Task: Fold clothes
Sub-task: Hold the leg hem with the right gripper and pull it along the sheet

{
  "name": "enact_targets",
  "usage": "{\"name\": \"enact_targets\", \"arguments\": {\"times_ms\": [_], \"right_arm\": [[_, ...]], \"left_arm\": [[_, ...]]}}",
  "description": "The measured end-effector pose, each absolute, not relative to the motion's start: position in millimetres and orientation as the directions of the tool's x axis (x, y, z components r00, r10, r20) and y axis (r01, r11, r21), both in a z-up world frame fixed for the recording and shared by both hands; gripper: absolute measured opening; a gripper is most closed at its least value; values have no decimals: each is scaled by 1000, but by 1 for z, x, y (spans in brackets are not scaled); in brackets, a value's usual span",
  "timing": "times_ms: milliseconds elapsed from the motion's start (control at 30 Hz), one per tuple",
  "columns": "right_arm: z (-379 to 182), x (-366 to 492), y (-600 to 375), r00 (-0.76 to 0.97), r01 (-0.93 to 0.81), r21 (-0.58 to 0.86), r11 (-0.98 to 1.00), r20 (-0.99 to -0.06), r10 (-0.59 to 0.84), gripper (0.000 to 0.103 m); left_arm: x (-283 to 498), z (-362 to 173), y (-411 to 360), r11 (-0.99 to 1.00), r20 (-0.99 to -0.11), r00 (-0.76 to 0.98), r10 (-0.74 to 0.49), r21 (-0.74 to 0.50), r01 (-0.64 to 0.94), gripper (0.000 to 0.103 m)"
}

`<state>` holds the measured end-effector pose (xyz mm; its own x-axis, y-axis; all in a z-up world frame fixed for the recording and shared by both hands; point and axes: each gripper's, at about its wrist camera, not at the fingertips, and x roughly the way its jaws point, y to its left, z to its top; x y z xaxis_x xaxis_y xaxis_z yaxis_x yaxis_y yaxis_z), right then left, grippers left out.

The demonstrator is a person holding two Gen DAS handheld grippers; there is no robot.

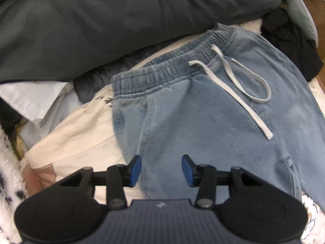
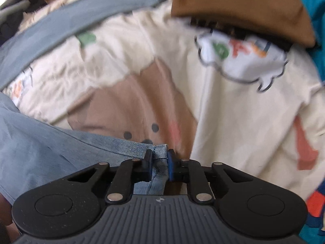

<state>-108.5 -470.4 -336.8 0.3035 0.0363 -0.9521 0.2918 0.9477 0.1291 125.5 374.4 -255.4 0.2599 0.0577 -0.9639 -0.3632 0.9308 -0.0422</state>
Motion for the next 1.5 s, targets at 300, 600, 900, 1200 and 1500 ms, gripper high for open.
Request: {"name": "enact_targets", "arguments": {"times_ms": [300, 600, 900, 1200, 1500], "right_arm": [[-276, -130, -469, 397, 292, 110, 950, -917, -15, 8], [-269, -133, -464, 428, 305, 63, 950, -900, -78, 8], [-297, -127, -507, 342, 460, -22, 888, -918, -201, 0], [-307, -127, -518, 344, 464, 44, 885, -929, -135, 0], [-314, -113, -489, 381, 404, 157, 901, -925, -10, 0]], "left_arm": [[131, -261, 355, 940, -962, 273, 9, -85, -330, 46], [134, -271, 320, 963, -962, 260, -78, -141, -231, 46], [151, -291, 230, 965, -946, 200, -254, -262, -13, 44], [167, -308, 146, 935, -938, 130, -323, -294, 200, 44], [181, -334, 107, 930, -957, 76, -279, -250, 268, 35]]}}
